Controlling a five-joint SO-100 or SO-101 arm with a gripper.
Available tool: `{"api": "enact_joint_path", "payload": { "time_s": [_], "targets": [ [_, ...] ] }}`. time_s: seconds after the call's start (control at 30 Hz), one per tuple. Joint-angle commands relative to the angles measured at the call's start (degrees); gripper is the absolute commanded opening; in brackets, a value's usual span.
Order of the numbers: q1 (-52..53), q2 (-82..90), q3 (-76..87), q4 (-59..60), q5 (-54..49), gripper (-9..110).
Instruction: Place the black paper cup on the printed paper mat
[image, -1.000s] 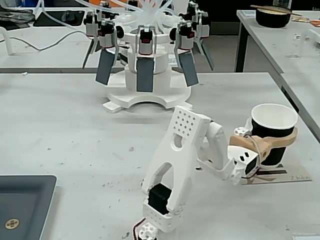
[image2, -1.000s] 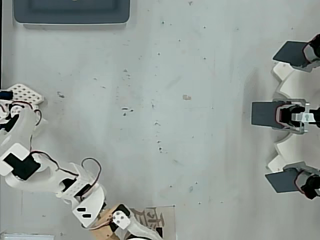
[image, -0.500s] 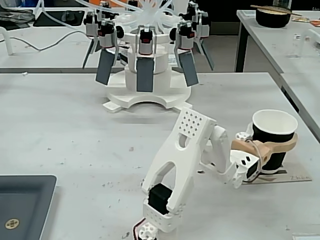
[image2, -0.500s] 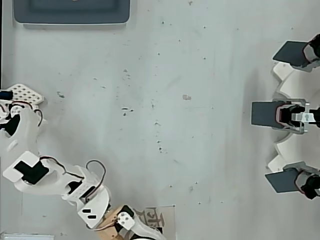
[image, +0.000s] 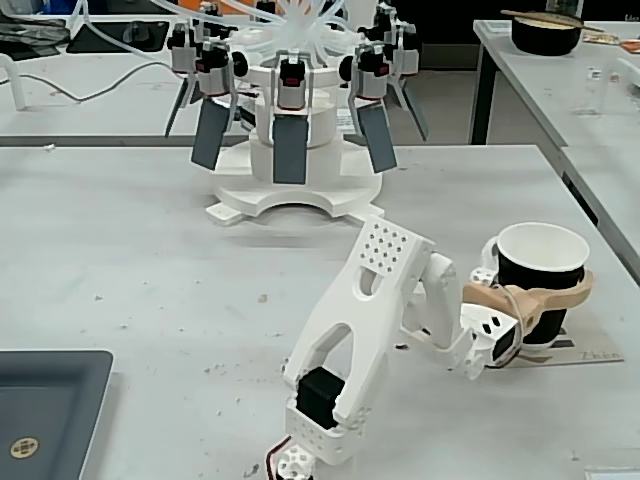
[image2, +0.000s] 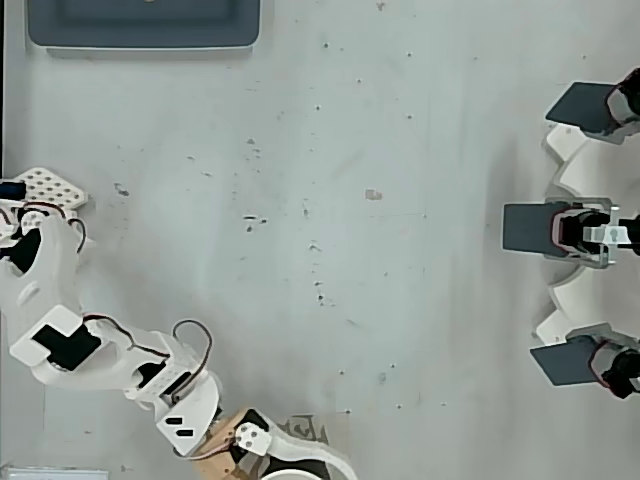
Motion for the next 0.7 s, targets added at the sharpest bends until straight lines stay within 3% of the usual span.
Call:
{"api": "enact_joint_path", "payload": {
  "time_s": [0.0, 0.37, 0.67],
  "targets": [
    [0.88, 2.99, -0.44, 0.44, 0.0, 39],
    [5.36, 7.82, 0.79, 4.57, -1.41, 55],
    [6.77, 17.05, 13.54, 3.96, -1.49, 72]
  ]
}}
